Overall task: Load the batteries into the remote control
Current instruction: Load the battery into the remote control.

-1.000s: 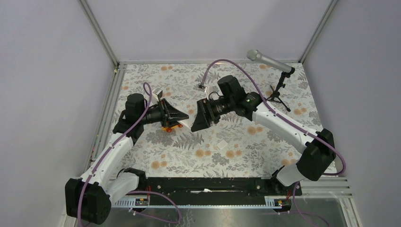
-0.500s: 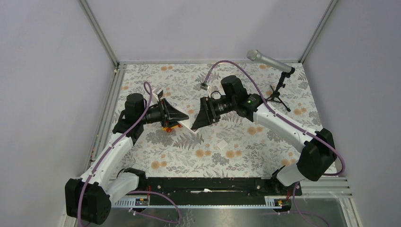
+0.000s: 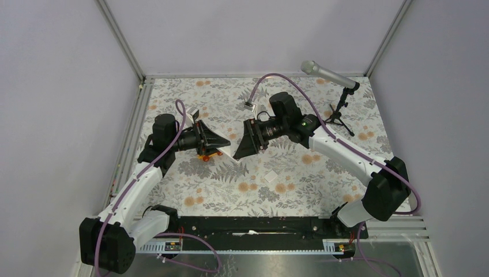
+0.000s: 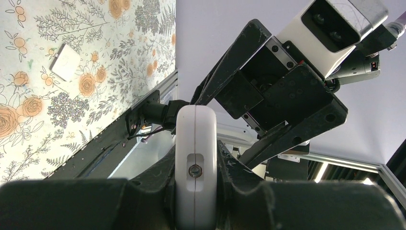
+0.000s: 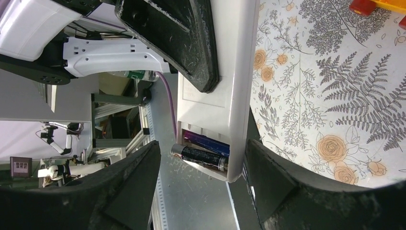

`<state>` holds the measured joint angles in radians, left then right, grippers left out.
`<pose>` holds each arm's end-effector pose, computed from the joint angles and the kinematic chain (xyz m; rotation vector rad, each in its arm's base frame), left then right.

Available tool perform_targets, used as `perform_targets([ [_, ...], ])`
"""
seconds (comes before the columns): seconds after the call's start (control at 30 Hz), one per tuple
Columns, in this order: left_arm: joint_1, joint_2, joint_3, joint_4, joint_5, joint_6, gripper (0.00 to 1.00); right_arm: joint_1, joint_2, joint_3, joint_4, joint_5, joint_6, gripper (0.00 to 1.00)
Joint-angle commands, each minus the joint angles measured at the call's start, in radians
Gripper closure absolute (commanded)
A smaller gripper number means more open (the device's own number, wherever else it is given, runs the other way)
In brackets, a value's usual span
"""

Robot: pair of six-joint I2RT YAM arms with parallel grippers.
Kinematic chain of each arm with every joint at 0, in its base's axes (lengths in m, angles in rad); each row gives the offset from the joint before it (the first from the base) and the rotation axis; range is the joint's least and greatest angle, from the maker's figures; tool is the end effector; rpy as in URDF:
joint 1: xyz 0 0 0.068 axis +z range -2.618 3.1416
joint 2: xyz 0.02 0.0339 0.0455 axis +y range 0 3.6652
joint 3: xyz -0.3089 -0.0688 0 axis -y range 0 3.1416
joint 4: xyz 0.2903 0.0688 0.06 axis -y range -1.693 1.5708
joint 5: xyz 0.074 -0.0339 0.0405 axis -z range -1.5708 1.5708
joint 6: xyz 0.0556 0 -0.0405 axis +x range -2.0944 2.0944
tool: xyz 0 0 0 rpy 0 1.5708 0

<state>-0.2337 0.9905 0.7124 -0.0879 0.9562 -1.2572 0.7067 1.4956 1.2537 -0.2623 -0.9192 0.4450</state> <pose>0.2281 -0.1010 0.3119 -0.3843 2.2466 -1.8190 0.2659 0.2851 0.3582 -0.9193 2.0858 1.6116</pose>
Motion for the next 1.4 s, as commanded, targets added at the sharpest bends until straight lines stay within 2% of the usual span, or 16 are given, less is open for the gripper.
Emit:
perform_targets([
  [0.0, 0.002, -0.004, 0.046, 0.048, -0.009, -0.018, 1.00, 0.000, -0.011, 0.042, -0.034, 0.003, -0.061, 0.28],
  [0.23, 0.002, -0.001, 0.058, 0.031, -0.018, -0.035, 1.00, -0.001, -0.003, 0.052, -0.049, 0.019, -0.080, 0.35],
  [0.57, 0.002, -0.005, 0.070, 0.033, -0.002, -0.024, 1.00, 0.000, 0.016, 0.055, -0.049, 0.010, -0.072, 0.56],
  [0.67, 0.002, -0.005, 0.080, 0.033, 0.003, -0.013, 1.00, -0.001, 0.020, 0.056, -0.048, 0.001, -0.076, 0.57],
  [0.87, 0.003, 0.001, 0.089, 0.033, 0.012, 0.067, 1.00, 0.000, 0.000, 0.064, -0.040, 0.002, -0.059, 0.30],
  [1.0, 0.016, -0.009, 0.050, 0.159, 0.034, 0.055, 1.00, -0.011, -0.021, 0.062, -0.010, 0.012, -0.003, 0.17],
  [1.07, 0.026, -0.019, 0.039, 0.216, 0.042, 0.062, 1.00, -0.020, -0.042, 0.035, 0.035, 0.031, 0.041, 0.14],
  [1.2, 0.067, -0.049, 0.049, 0.193, 0.023, 0.154, 1.00, -0.038, -0.109, -0.042, 0.130, 0.121, 0.111, 0.11],
  [1.37, 0.117, -0.092, 0.068, 0.097, -0.019, 0.319, 1.00, -0.069, -0.225, -0.150, 0.179, 0.366, 0.146, 0.11],
])
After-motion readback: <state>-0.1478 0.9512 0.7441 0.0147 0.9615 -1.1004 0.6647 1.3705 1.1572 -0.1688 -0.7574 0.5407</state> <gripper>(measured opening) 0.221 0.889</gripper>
